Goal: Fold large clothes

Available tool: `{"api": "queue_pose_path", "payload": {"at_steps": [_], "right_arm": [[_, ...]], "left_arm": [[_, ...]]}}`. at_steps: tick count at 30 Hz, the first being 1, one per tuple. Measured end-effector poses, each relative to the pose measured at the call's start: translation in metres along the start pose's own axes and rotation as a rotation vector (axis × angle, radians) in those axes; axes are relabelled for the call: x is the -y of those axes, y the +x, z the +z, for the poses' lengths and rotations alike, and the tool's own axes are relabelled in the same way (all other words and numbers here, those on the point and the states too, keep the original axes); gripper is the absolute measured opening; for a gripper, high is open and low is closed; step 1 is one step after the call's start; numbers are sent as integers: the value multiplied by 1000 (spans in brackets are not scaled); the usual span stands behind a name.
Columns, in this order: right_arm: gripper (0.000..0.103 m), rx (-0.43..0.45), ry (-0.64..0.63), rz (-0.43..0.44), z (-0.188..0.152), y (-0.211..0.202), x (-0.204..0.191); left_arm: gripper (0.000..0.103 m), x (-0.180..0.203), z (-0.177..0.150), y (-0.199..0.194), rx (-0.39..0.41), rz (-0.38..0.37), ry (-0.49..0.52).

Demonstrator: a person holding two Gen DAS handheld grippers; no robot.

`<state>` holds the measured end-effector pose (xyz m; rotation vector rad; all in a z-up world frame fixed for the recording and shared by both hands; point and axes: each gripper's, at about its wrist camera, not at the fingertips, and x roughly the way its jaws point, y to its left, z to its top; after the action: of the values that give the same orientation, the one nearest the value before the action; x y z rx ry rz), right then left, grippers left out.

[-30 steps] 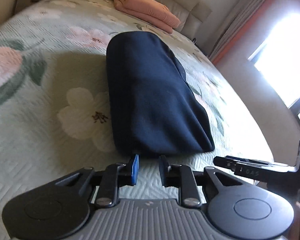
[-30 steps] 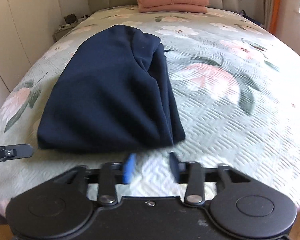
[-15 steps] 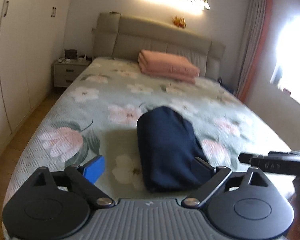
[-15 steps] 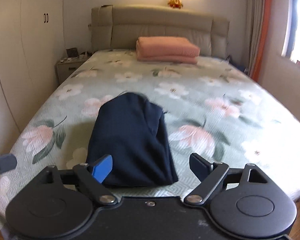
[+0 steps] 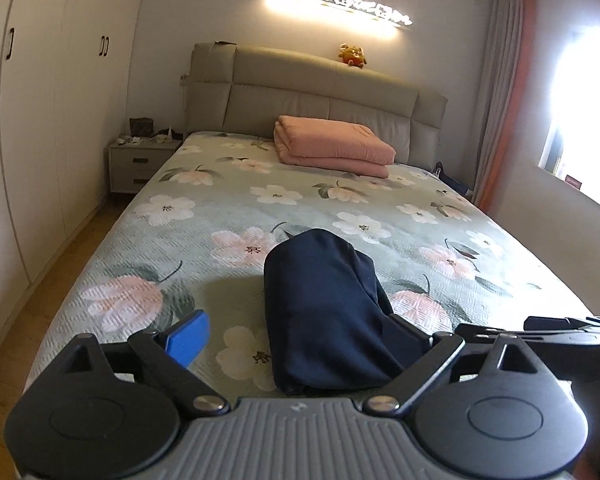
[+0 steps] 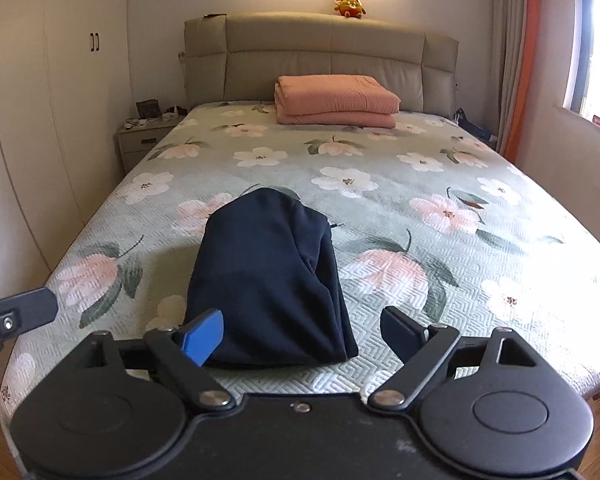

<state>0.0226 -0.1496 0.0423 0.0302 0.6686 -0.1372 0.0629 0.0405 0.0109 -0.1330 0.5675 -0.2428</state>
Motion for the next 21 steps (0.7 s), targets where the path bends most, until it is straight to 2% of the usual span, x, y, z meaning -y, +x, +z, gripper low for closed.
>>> {"api": "queue_pose_path", "payload": {"at_steps": [11, 15, 21], "right_arm": [[102, -61, 21, -32, 2, 28, -19], [102, -57, 10, -49, 4, 26, -23], [102, -49, 11, -55, 9, 24, -29]], "left_arm": [[95, -21, -3, 39, -100, 39, 54], [95, -22, -1, 45, -120, 34, 60], [95, -29, 3, 45, -121, 69, 76]]}}
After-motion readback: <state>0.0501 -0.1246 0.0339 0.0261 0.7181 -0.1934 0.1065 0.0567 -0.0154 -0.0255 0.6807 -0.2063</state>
